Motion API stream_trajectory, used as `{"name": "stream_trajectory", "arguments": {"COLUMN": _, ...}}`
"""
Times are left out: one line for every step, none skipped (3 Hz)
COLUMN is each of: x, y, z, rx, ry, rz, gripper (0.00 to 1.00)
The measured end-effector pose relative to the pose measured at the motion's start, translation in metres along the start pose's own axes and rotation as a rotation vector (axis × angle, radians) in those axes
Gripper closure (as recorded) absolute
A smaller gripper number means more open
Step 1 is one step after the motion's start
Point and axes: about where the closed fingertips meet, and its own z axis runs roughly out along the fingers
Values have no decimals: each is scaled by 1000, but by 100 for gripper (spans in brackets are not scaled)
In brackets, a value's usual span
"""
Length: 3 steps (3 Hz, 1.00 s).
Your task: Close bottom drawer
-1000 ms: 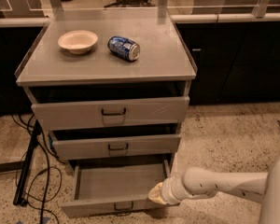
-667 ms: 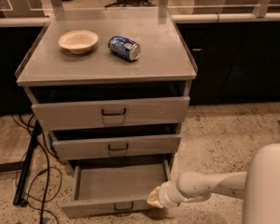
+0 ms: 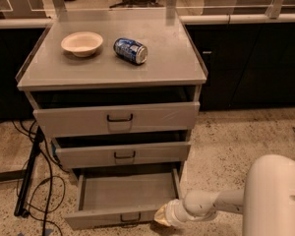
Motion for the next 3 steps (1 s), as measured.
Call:
{"name": "stream_trajectory", "arguments": {"x": 12, "y": -4, "z": 24, "rx": 12, "ry": -7, "rz": 2, "gripper": 100}}
{"name": "stream_trajectory", "arguments": {"x": 24, "y": -12, "z": 48, "rx": 23, "ry": 4, "rz": 5, "gripper": 100}}
{"name": "stream_trajectory", "arguments": {"x": 26, "y": -12, "z": 51, "rx": 24, "ry": 4, "rz": 7, "gripper": 84}}
